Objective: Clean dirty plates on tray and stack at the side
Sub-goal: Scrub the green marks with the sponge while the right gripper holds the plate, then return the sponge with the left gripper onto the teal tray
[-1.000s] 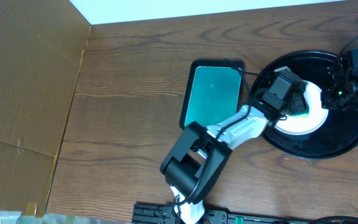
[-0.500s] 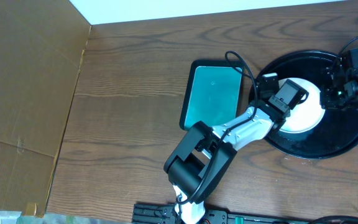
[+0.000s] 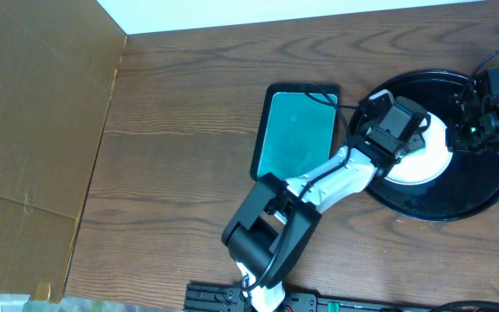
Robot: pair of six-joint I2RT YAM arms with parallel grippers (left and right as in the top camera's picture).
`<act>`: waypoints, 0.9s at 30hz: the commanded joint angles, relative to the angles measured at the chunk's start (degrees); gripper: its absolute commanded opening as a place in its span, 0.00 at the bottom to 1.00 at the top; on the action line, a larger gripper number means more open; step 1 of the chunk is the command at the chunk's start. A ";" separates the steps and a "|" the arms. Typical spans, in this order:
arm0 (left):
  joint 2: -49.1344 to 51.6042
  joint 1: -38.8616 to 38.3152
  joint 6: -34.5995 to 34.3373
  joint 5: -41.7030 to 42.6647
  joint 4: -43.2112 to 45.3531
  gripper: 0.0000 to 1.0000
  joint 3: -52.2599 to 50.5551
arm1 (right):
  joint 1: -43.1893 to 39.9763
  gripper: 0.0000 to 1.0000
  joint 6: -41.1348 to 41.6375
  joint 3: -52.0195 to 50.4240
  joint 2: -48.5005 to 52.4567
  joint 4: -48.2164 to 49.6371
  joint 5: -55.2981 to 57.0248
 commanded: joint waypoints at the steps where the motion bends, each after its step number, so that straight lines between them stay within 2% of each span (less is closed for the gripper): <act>1: 3.82 -0.44 -1.79 1.68 -0.46 0.08 1.31 | 0.24 0.09 0.68 -0.48 2.95 -0.48 1.68; 7: 7.26 -0.26 9.27 -9.51 -5.99 0.07 1.31 | 0.24 0.01 0.70 -0.48 2.95 -0.52 1.68; 10: 7.19 -0.02 14.19 -15.76 -9.18 0.07 1.31 | 0.24 0.01 0.70 -0.48 2.95 -0.55 1.68; 13: 5.95 0.35 19.26 -17.07 -9.51 0.07 1.31 | 0.22 0.01 0.68 -0.48 2.95 -0.52 1.70; 16: 2.84 0.63 21.03 -17.79 -9.51 0.07 1.31 | 0.22 0.01 0.66 -0.46 2.95 -0.55 1.73; 27: -11.04 2.89 20.26 -18.03 -9.55 0.07 1.31 | 0.24 0.01 0.63 1.29 2.49 -3.69 1.70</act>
